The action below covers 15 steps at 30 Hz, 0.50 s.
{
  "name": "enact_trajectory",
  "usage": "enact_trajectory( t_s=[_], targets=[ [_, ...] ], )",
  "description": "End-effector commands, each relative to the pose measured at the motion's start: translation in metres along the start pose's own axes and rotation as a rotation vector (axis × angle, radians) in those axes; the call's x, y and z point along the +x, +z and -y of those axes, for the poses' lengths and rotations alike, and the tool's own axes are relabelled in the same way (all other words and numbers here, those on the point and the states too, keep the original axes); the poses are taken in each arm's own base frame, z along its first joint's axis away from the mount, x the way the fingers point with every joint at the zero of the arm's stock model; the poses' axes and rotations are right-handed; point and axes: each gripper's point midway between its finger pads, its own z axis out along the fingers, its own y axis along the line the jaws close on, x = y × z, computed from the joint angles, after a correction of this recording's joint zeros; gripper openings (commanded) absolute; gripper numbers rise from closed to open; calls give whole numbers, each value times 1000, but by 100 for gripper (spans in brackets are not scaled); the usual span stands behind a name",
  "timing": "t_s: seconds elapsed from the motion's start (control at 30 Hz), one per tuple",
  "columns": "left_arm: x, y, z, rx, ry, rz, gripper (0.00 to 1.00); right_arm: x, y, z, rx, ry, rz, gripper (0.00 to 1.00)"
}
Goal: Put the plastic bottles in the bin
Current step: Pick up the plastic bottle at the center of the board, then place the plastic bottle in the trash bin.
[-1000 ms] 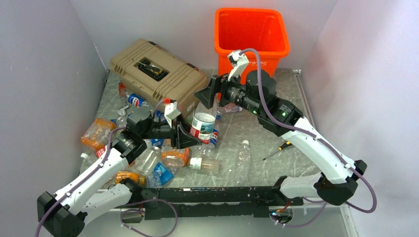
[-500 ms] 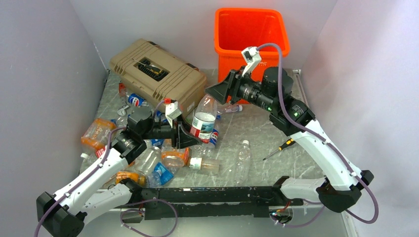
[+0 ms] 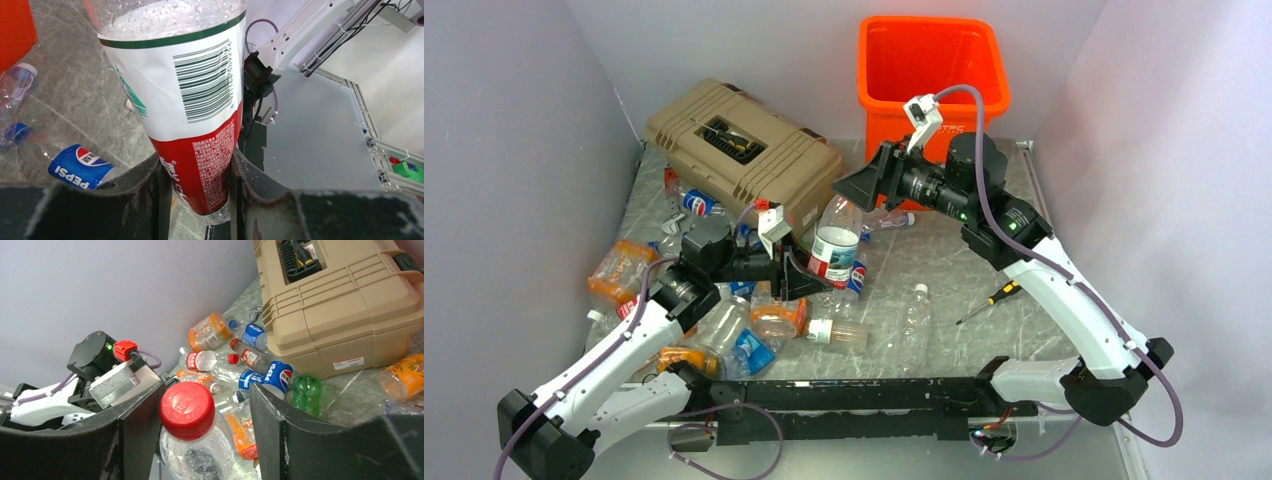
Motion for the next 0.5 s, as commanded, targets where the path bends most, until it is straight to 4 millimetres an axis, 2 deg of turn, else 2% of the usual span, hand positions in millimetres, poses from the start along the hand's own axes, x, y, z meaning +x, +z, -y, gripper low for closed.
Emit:
enact_trajectory(
  t_s=[0.0, 0.17, 0.2, 0.27, 0.3, 0.33, 0.37, 0.47],
  targets=[
    [-26, -3, 10, 19, 88, 55, 17, -7, 5, -5, -32, -1, 22, 64],
    [-25, -3, 10, 10, 88, 54, 20, -3, 6, -5, -44, -3, 9, 25],
    [-26, -3, 9, 6, 86, 54, 28, -4, 4, -6, -48, -11, 14, 16],
    [-28, -4, 5, -24, 69, 58, 61, -8, -3, -6, -39, -32, 32, 0],
    [-29, -4, 1, -57, 57, 63, 82, -13, -8, -7, -28, -48, 50, 0],
    [-30, -6, -2, -84, 49, 66, 94, -20, -13, -7, -8, -64, 72, 0],
    [-33, -8, -5, -117, 52, 79, 99, -27, -19, -7, 10, -87, 92, 0],
    [-47, -23, -15, -247, 86, 170, 100, -63, -46, -14, 77, -172, 199, 0]
  ],
)
